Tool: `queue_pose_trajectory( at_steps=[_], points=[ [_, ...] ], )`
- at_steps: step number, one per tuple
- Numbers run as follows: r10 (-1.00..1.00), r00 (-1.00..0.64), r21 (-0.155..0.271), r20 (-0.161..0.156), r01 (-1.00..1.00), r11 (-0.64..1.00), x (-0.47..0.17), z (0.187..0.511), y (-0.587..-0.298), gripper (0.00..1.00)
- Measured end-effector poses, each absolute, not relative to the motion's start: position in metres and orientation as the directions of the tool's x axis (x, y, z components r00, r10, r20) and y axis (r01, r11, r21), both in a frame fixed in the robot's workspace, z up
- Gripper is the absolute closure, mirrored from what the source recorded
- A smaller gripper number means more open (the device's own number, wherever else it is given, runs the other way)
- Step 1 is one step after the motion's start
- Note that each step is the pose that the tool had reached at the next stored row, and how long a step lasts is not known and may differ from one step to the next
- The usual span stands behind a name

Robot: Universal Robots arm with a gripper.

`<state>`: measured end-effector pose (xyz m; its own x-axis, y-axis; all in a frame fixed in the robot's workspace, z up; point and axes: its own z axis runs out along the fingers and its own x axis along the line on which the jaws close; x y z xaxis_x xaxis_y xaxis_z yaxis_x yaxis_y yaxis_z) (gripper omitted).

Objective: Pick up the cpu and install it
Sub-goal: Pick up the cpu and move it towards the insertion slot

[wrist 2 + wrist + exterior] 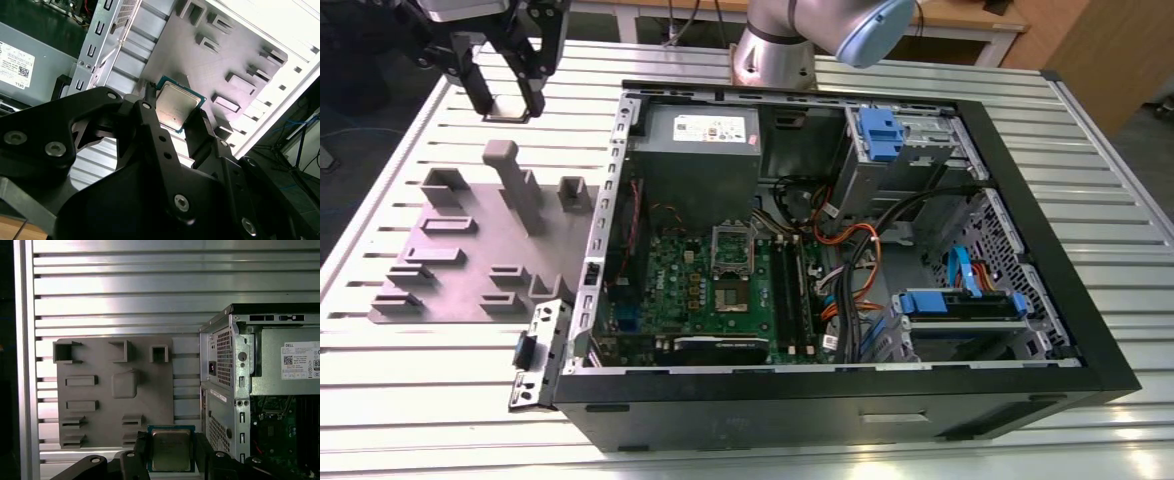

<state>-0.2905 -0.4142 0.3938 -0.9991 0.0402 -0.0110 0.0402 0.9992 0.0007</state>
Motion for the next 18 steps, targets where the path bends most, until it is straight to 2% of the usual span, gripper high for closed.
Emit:
queue_pose_trajectory(
  at_steps=[18],
  points=[
    [0.04, -0.999, 0.001, -0.011, 0.04, 0.999, -0.2838, 0.3938, -0.4142, 0.53]
  ],
)
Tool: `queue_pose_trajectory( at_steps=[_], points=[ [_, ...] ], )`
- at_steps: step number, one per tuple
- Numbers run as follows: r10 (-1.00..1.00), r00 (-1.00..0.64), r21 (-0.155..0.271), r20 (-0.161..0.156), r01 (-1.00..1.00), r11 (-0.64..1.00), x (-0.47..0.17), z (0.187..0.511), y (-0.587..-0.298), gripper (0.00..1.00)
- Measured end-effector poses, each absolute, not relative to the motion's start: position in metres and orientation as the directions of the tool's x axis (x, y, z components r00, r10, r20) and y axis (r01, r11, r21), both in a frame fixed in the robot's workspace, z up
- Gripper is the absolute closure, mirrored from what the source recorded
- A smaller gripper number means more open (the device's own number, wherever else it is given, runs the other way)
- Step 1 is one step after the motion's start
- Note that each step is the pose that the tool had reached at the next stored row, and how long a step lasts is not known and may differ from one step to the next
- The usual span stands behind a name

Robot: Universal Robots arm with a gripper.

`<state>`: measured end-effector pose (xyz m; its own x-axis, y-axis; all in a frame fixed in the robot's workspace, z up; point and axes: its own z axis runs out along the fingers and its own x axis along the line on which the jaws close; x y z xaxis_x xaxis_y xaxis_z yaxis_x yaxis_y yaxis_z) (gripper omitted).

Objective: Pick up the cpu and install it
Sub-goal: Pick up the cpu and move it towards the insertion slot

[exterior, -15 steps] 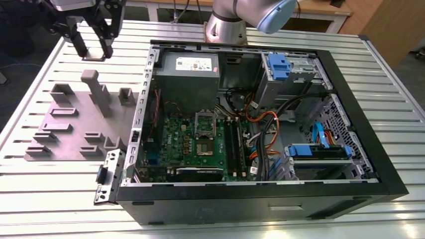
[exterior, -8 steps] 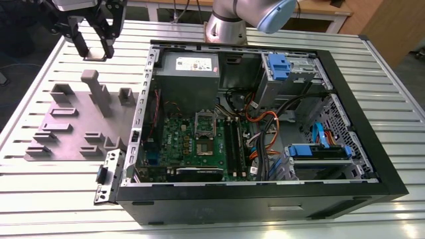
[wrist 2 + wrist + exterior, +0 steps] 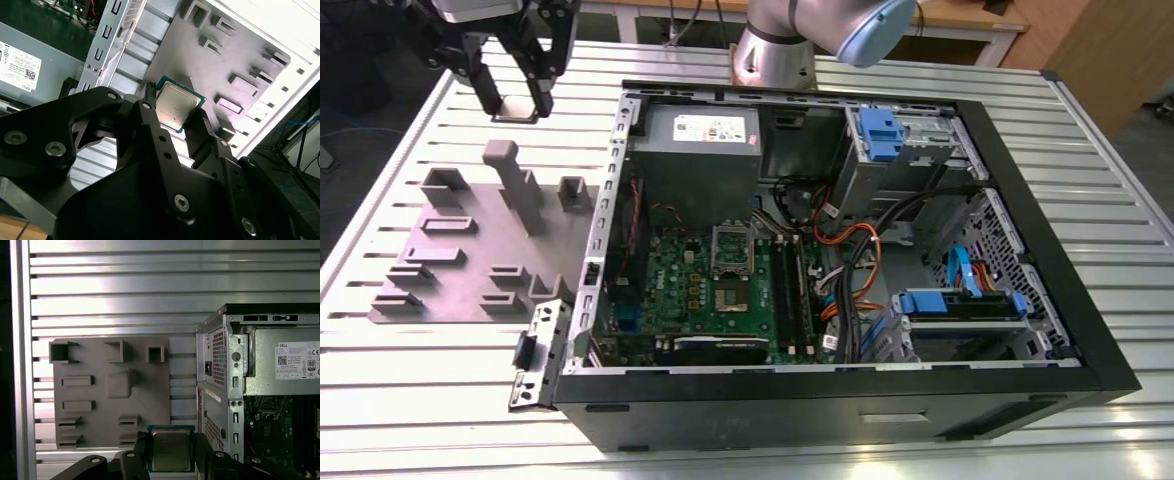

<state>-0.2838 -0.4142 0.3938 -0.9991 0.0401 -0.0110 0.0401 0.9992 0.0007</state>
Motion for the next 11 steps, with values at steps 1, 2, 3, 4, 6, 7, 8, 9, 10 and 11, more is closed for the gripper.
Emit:
queue_pose_trajectory(
  at_steps=[1, 2, 3, 4, 6, 7, 8, 9, 10, 11],
  points=[
    [0.04, -0.999, 0.001, -0.011, 0.04, 0.999, -0.2835, 0.3938, -0.4142, 0.53],
    [0.04, -0.999, 0.001, -0.011, 0.04, 0.999, -0.2832, 0.3938, -0.4142, 0.53],
    [0.04, -0.999, 0.001, -0.011, 0.04, 0.999, -0.283, 0.3938, -0.4142, 0.53],
    [0.04, -0.999, 0.001, -0.011, 0.04, 0.999, -0.2827, 0.3938, -0.4142, 0.53],
    [0.04, -0.999, 0.001, -0.011, 0.04, 0.999, -0.282, 0.3938, -0.4142, 0.53],
    [0.04, -0.999, 0.001, -0.011, 0.04, 0.999, -0.2816, 0.3938, -0.4142, 0.53],
    [0.04, -0.999, 0.001, -0.011, 0.04, 0.999, -0.2812, 0.3938, -0.4142, 0.53],
    [0.04, -0.999, 0.001, -0.011, 0.04, 0.999, -0.2806, 0.3938, -0.4142, 0.53],
    [0.04, -0.999, 0.001, -0.011, 0.04, 0.999, -0.2801, 0.3938, -0.4142, 0.53],
    [0.04, -0.999, 0.001, -0.011, 0.04, 0.999, -0.2794, 0.3938, -0.4142, 0.53]
  ],
)
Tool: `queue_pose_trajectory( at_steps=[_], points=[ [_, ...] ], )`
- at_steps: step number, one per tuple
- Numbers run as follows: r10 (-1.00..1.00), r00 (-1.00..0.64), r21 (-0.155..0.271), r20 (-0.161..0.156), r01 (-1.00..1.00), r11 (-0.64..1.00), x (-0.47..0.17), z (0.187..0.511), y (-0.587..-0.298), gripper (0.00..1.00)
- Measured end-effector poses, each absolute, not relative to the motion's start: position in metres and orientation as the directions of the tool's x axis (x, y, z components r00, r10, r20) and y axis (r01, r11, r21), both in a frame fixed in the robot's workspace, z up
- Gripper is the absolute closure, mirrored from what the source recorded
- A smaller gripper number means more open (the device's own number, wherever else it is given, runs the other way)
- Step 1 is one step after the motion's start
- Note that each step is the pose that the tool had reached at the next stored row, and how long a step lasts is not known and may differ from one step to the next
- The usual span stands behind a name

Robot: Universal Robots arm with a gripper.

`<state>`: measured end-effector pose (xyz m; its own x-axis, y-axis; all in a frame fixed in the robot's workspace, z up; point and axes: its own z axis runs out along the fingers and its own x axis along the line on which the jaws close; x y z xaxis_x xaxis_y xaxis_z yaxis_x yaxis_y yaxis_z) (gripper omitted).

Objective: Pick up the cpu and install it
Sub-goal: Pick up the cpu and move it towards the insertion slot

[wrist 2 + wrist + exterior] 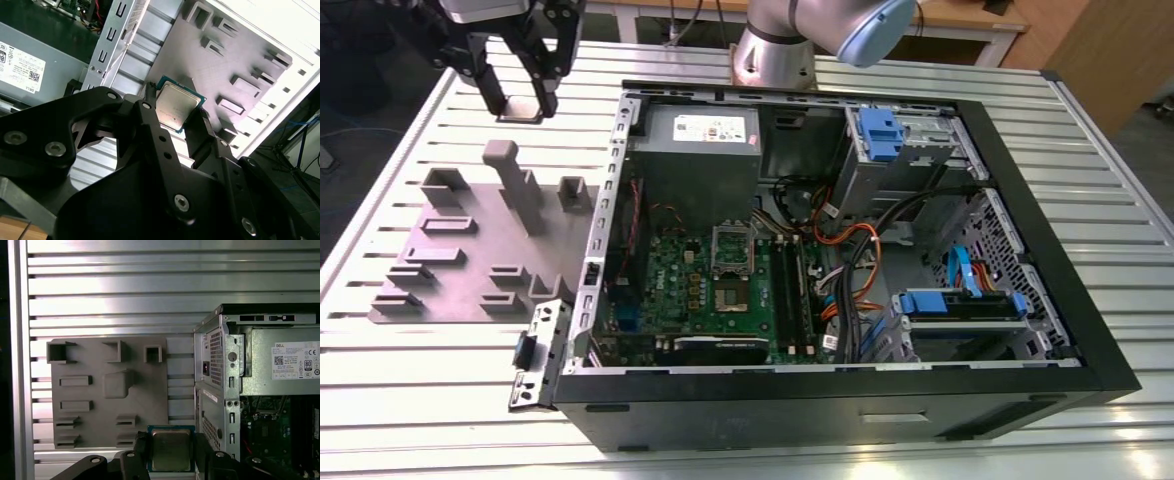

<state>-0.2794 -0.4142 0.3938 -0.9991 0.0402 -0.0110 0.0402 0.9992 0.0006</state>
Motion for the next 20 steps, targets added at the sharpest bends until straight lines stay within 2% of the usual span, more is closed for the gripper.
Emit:
queue_pose_trajectory(
  at_steps=[20],
  points=[
    [0.04, -0.999, 0.001, -0.011, 0.04, 0.999, -0.2723, 0.3938, -0.4142, 0.53]
  ],
)
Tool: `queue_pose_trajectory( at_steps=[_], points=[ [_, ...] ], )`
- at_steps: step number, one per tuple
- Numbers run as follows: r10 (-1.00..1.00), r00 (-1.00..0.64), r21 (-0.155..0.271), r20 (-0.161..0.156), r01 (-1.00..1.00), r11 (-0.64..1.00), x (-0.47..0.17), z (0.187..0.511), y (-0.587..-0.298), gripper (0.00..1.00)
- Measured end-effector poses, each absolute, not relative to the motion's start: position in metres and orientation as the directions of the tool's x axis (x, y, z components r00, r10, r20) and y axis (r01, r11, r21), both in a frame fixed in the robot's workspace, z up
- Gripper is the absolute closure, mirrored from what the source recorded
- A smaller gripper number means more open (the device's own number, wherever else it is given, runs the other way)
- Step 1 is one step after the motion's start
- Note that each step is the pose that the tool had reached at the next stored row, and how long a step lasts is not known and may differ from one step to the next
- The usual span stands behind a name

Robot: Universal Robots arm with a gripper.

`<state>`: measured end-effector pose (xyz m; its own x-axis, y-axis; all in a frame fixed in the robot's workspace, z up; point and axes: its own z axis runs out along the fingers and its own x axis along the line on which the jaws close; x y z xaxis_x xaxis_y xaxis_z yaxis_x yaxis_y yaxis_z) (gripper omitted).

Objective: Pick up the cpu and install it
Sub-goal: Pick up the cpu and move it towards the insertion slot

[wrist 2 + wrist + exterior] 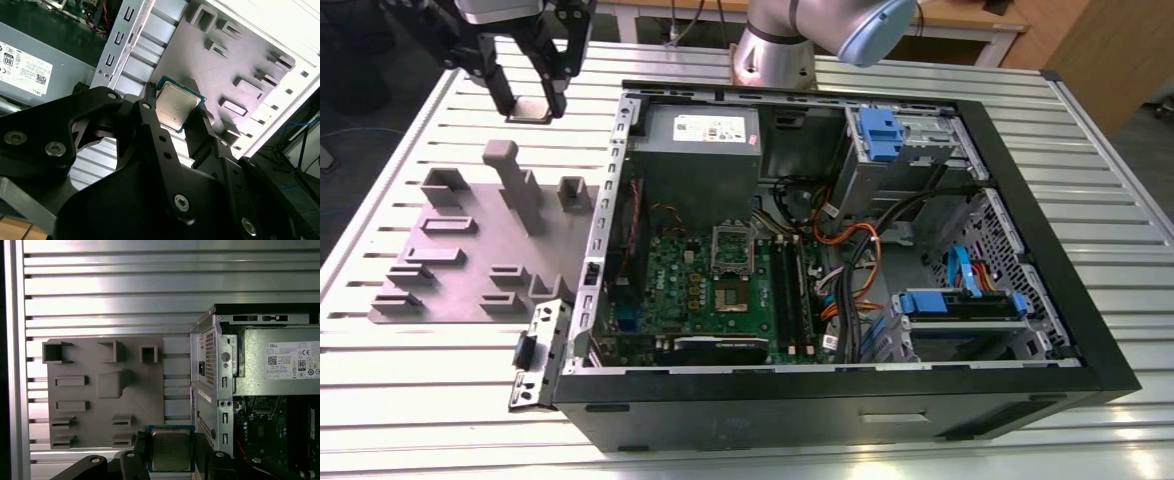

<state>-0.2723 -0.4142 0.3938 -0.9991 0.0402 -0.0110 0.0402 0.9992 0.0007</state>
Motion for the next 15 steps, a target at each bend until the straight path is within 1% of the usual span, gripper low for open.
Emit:
queue_pose_trajectory(
  at_steps=[15],
  points=[
    [0.04, -0.999, 0.001, -0.011, 0.04, 0.999, -0.2684, 0.3938, -0.4142, 0.53]
  ],
)
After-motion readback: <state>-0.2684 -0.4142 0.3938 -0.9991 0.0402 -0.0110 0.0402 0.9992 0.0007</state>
